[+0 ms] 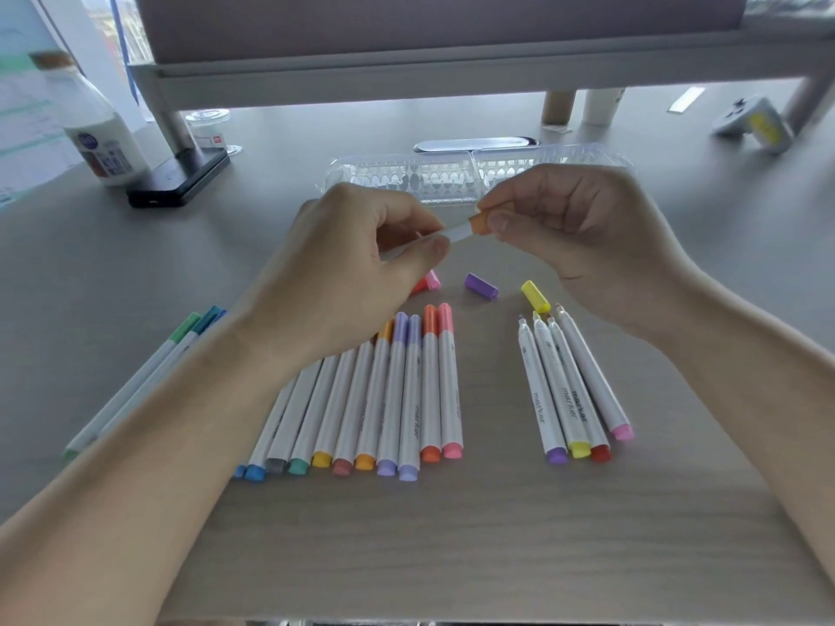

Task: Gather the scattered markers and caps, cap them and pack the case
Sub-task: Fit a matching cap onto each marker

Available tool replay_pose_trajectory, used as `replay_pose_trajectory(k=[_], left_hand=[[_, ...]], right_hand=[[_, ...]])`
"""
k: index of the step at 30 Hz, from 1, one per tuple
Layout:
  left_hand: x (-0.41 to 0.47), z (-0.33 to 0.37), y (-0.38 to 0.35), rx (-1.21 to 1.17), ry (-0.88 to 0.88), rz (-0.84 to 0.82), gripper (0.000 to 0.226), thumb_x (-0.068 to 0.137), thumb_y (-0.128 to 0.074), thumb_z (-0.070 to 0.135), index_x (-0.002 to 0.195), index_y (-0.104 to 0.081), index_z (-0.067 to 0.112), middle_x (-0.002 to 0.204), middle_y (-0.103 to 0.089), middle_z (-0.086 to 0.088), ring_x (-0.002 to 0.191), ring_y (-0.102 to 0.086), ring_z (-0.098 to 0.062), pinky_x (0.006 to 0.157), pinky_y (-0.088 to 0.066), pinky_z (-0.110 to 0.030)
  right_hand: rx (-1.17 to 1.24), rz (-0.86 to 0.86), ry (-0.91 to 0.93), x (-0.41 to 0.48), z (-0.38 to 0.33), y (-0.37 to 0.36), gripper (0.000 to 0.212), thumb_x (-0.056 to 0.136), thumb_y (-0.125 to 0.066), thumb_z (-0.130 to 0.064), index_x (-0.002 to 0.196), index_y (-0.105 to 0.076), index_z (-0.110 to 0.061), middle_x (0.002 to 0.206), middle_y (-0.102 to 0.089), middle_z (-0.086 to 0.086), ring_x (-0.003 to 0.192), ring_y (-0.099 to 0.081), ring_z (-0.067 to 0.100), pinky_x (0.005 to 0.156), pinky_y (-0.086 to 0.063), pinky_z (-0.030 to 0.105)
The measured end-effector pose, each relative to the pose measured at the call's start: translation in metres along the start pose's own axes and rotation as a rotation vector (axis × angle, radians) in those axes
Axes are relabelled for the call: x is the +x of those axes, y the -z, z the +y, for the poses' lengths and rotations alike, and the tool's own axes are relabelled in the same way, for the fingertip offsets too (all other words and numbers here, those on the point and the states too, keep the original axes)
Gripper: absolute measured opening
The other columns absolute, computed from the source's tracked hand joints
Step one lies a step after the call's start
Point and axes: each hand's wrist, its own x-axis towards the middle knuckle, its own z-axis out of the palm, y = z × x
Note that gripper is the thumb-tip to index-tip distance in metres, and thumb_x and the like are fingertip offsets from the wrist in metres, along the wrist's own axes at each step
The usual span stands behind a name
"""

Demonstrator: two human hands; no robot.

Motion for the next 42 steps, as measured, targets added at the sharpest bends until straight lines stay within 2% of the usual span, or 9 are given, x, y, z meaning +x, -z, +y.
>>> replay_pose_trajectory(k=[9,14,20,24,28,34,36,39,42], left_hand=[[-0.004,0.035,0.002,0.225,0.113,-0.272,0.039,0.086,-0.066,0.056,0.067,-0.075,0.024,0.056,-0.066,0.01,0.05,-0.056,-0.002,0.043,-0.037,-0.015],[-0.011,0.045,-0.015,0.371,0.152,-0.343,0.039,0.079,-0.067,0.05,0.066,-0.069,0.014,0.054,-0.062,0.0,0.058,-0.063,-0.021,0.055,-0.055,-0.036],[-0.016,0.042,-0.025,0.385,0.139,-0.361,0.035,0.076,-0.071,0.044,0.058,-0.062,0.015,0.054,-0.06,0.004,0.058,-0.061,-0.016,0.056,-0.047,-0.027],[-0.014,0.036,-0.026,0.326,0.122,-0.366,0.03,0.077,-0.075,0.042,0.061,-0.061,0.022,0.064,-0.065,0.009,0.064,-0.062,-0.011,0.062,-0.048,-0.027],[-0.014,0.034,-0.023,0.325,0.115,-0.36,0.028,0.08,-0.077,0.042,0.065,-0.064,0.023,0.064,-0.063,0.008,0.065,-0.062,-0.009,0.061,-0.043,-0.025],[-0.017,0.053,-0.036,0.23,0.053,-0.311,0.036,0.086,-0.071,0.052,0.065,-0.064,0.023,0.058,-0.062,0.01,0.06,-0.061,-0.005,0.059,-0.044,-0.026],[-0.018,0.058,-0.044,0.253,0.035,-0.348,0.038,0.087,-0.07,0.054,0.069,-0.063,0.021,0.065,-0.064,0.008,0.068,-0.064,-0.01,0.066,-0.052,-0.03],[-0.018,0.056,-0.046,0.31,0.046,-0.369,0.042,0.088,-0.067,0.056,0.07,-0.059,0.018,0.067,-0.063,0.006,0.076,-0.065,-0.016,0.074,-0.055,-0.035],[-0.018,0.053,-0.043,0.324,0.071,-0.385,0.043,0.087,-0.068,0.054,0.069,-0.058,0.016,0.063,-0.062,0.003,0.067,-0.062,-0.016,0.063,-0.048,-0.031]], right_hand=[[-0.137,0.107,-0.108,0.004,0.006,0.001,0.023,0.106,-0.051,-0.016,0.102,-0.074,-0.018,0.087,-0.078,-0.003,0.083,-0.071,0.008,0.074,-0.049,0.016],[-0.22,0.115,-0.153,0.003,0.011,0.003,0.026,0.104,-0.051,-0.014,0.097,-0.076,-0.017,0.089,-0.078,-0.004,0.083,-0.068,0.006,0.072,-0.047,0.012],[-0.32,0.07,-0.18,0.002,0.01,0.002,0.028,0.102,-0.052,-0.016,0.092,-0.077,-0.025,0.091,-0.078,-0.009,0.089,-0.069,0.003,0.079,-0.049,0.018],[-0.512,-0.159,-0.216,-0.004,0.008,-0.002,0.028,0.103,-0.05,-0.028,0.1,-0.077,-0.035,0.104,-0.074,-0.016,0.101,-0.066,0.002,0.094,-0.052,0.034],[-0.634,-0.286,-0.205,-0.009,0.001,-0.006,0.027,0.103,-0.05,-0.029,0.11,-0.075,-0.036,0.107,-0.07,-0.023,0.106,-0.061,0.001,0.092,-0.045,0.026],[-0.713,-0.236,-0.214,-0.011,-0.001,-0.005,0.028,0.098,-0.053,-0.026,0.109,-0.077,-0.037,0.105,-0.077,-0.005,0.102,-0.069,0.018,0.092,-0.053,0.04],[-0.716,-0.218,-0.205,-0.011,-0.001,-0.003,0.025,0.097,-0.058,-0.025,0.104,-0.078,-0.037,0.1,-0.077,-0.009,0.094,-0.069,0.009,0.083,-0.054,0.033],[-0.74,-0.198,-0.188,-0.009,0.004,0.001,0.018,0.096,-0.065,-0.026,0.1,-0.079,-0.037,0.087,-0.069,-0.026,0.075,-0.057,-0.016,0.069,-0.037,0.005],[-0.759,-0.163,-0.167,-0.007,0.01,0.003,0.015,0.095,-0.068,-0.027,0.099,-0.079,-0.037,0.088,-0.068,-0.027,0.075,-0.05,-0.024,0.066,-0.032,-0.002]])
